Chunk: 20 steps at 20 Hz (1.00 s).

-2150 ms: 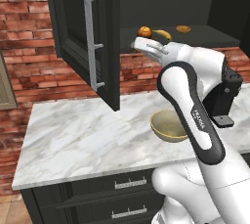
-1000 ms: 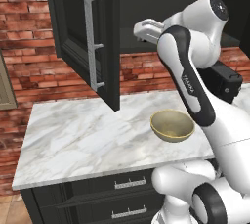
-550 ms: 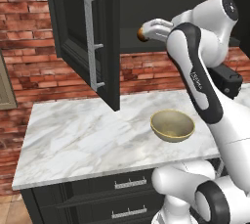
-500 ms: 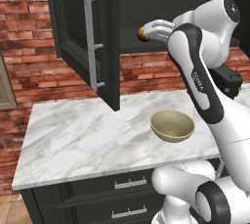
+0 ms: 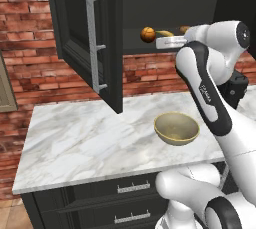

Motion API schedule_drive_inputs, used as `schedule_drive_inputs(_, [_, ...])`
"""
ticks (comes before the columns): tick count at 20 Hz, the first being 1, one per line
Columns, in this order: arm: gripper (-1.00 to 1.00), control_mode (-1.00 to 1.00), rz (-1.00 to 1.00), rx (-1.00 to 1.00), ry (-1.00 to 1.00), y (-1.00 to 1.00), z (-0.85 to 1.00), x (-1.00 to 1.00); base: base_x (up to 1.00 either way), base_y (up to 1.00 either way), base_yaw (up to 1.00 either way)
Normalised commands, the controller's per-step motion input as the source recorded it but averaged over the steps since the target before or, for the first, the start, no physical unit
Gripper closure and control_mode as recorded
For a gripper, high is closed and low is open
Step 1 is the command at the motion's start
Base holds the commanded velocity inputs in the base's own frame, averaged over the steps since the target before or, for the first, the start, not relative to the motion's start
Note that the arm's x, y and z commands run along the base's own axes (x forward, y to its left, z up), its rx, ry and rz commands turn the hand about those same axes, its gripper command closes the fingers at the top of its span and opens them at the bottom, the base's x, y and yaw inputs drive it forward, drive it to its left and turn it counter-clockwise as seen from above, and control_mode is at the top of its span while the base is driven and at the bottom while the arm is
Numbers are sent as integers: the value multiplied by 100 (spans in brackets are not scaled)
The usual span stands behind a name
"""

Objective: Open the cabinet. Pick the banana and orange from the cabinet and place them into the bowl. Then close the cabinet.

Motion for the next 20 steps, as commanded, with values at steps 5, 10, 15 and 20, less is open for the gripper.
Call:
schedule_drive_inputs(5, [-100, -100, -10, -8, -5, 0, -4, 19, 0, 0, 0])
schedule_drive_inputs(10, [-100, -100, -16, -3, 2, 1, 0, 24, 0, 0, 0])
schedule_drive_inputs(15, [-100, -100, 0, -1, 1, 0, 0, 0, 0, 0, 0])
schedule_drive_inputs(20, [-100, -100, 0, 0, 0, 0, 4, 3, 0, 0, 0])
